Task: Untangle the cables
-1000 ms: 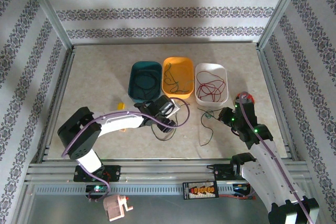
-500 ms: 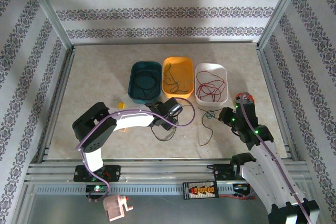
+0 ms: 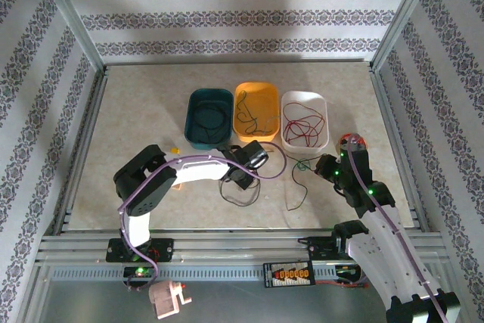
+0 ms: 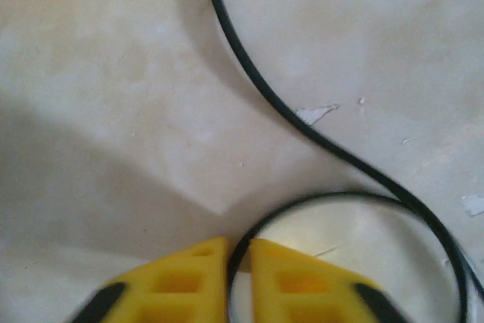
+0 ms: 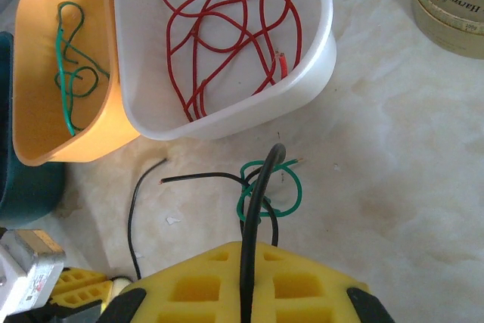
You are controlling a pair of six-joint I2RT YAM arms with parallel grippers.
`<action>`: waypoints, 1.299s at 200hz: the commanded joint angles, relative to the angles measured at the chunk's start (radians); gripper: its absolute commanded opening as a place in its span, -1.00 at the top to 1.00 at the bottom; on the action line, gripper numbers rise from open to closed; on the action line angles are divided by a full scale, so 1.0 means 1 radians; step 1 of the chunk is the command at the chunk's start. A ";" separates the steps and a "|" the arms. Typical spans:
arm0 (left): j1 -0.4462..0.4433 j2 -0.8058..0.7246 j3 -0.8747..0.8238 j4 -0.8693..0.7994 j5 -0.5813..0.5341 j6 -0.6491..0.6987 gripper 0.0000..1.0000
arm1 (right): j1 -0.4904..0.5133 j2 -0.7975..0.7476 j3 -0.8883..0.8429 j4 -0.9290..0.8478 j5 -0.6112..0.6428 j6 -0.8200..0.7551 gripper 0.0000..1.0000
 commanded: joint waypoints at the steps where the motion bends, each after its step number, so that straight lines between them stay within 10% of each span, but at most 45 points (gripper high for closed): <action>1: 0.000 0.061 -0.018 -0.079 -0.007 0.001 1.00 | -0.011 -0.011 0.022 -0.012 0.012 -0.011 0.87; 123: 0.077 -0.332 -0.059 -0.009 0.118 0.063 1.00 | -0.011 0.017 0.033 -0.001 0.006 -0.019 0.85; 260: 0.480 -0.425 0.280 -0.216 0.321 0.110 1.00 | -0.011 0.046 0.026 0.018 -0.012 -0.016 0.86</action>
